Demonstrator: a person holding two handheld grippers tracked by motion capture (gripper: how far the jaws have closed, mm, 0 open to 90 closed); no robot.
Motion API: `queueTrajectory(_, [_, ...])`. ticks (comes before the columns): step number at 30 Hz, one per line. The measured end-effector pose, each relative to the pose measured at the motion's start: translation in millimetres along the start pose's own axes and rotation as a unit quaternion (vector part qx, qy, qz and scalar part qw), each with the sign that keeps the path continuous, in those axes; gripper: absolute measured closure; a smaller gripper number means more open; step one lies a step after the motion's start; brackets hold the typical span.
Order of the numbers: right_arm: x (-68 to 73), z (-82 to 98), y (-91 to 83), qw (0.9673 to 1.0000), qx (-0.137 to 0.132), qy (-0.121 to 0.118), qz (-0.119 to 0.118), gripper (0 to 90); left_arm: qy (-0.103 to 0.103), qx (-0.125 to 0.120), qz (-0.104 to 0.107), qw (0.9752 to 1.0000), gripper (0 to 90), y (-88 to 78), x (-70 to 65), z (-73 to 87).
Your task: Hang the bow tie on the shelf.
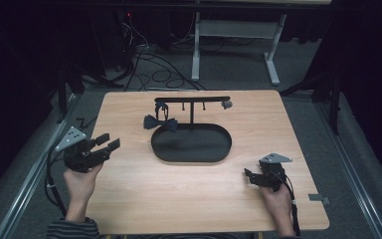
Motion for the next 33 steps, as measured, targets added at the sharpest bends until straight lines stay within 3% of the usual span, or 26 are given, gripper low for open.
queueTrajectory(11, [0.0,0.0,0.0,1.0000,0.000,0.000,0.000,30.3,-0.006,0.011,0.005,0.9999,49.6,-7.9,0.5,19.5])
queueTrajectory(28, [0.0,0.0,0.0,1.0000,0.000,0.000,0.000,30.2,-0.007,0.021,0.007,0.9997,49.8,-6.8,-4.5,35.2])
queueTrajectory(33, [-0.1,0.1,0.0,1.0000,0.000,-0.001,0.000,30.2,-0.013,0.013,0.009,0.9998,51.4,-8.8,-5.0,38.0])
Point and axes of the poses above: each handheld gripper's, and its own axes: y roughly forward along the jaws, z roughly out of its underside, x roughly to its left, the point moved 3 cm from there along y, roughly forward along the jaws, and after that the axes turned 11 degrees about -z, right-handed, at the moved point
